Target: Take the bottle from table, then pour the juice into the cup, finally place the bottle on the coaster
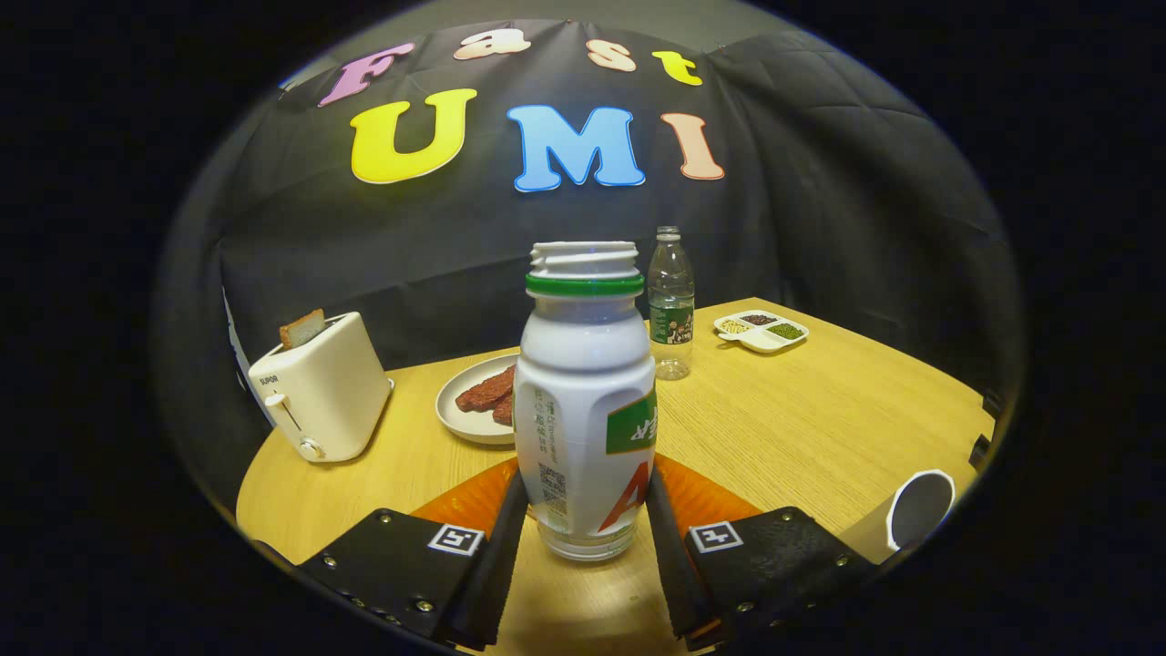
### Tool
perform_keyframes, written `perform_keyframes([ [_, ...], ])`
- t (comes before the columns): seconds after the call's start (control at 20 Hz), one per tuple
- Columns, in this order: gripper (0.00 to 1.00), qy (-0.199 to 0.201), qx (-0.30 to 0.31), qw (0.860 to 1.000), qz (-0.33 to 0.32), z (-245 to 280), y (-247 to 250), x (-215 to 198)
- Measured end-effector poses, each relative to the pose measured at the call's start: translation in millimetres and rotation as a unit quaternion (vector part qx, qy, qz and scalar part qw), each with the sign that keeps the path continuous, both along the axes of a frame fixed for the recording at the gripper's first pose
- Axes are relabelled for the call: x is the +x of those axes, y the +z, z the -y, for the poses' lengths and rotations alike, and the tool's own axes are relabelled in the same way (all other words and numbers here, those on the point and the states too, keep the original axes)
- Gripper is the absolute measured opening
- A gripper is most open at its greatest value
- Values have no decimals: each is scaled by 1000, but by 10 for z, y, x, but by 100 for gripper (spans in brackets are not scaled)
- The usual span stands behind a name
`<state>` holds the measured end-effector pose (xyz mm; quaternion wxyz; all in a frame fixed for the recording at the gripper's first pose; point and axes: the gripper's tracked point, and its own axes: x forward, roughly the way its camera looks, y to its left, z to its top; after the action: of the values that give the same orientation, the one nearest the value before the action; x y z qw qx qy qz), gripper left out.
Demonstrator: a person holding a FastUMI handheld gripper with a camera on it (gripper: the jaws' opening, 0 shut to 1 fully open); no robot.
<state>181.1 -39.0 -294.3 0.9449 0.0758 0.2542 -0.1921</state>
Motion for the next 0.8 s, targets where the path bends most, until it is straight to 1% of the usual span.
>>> perform_keyframes([
  [0.25,67,10,-18,1000,2,-27,-76,236],
  [0.4,68,34,-48,998,-2,-56,-107,399],
  [0.5,68,43,-54,998,1,-84,-132,498],
  [0.65,67,42,-59,997,-1,-77,-222,557],
  [0.8,69,52,-69,996,-6,-59,-298,595],
])
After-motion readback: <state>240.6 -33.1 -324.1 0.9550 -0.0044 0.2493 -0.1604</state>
